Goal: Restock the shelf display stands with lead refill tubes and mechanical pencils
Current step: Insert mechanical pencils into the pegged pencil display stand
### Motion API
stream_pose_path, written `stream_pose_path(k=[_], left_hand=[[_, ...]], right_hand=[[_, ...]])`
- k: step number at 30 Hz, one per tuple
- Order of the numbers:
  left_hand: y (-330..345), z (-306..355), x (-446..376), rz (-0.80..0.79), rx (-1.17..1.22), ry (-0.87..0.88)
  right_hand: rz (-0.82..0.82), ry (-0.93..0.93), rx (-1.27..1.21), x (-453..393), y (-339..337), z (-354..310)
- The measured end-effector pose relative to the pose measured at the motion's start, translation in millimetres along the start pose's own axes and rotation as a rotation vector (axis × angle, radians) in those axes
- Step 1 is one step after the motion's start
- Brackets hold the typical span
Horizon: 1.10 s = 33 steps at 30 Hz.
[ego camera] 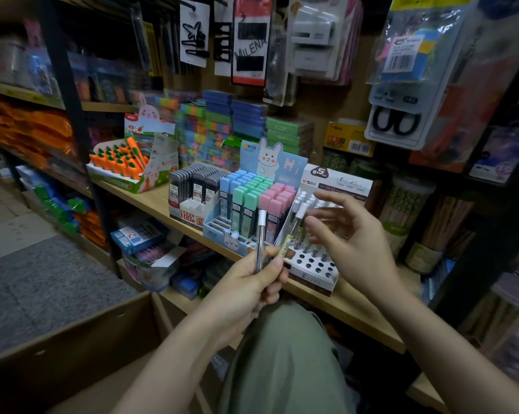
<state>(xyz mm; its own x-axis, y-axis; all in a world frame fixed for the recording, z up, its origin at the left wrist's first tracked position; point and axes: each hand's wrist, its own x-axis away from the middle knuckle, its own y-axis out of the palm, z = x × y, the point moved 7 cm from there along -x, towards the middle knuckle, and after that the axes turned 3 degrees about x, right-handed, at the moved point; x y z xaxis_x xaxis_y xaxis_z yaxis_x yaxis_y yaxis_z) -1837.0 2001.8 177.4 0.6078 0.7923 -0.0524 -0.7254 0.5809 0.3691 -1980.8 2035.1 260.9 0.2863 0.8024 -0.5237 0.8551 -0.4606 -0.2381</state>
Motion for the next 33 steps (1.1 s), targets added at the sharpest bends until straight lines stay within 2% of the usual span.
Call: stream_pose_path(k=[6, 10, 13, 19, 25, 29, 33], left_hand=[[19, 4, 5, -0.053, -0.03, -0.016], [25, 12, -7, 0.091, -0.178, 0.014], [36, 18, -21, 0.182, -0.161, 0.015], [39, -1, -31, 0.328, -0.124, -0.038], [35, -10, -31, 0.14, 0.032, -0.109], [21, -11, -31, 0.177, -0.078, -0.098], [19, -17, -33, 0.179, -0.063, -0.1]], right_hand=[[-0.001, -0.025, -0.043, 5, -6, -19], [0.123, -0.146, 0.102, 1, -50, -42], [0.254, -0.191, 0.255, -2, -78, -52], [0.344, -0.233, 0.374, -3, -92, -51], [0.241, -0.327, 0.663, -12, -68, -27], [0.206, -0.283, 0.67, -21, -64, 1], [0.197, -0.19, 0.704, -27, -62, 22]])
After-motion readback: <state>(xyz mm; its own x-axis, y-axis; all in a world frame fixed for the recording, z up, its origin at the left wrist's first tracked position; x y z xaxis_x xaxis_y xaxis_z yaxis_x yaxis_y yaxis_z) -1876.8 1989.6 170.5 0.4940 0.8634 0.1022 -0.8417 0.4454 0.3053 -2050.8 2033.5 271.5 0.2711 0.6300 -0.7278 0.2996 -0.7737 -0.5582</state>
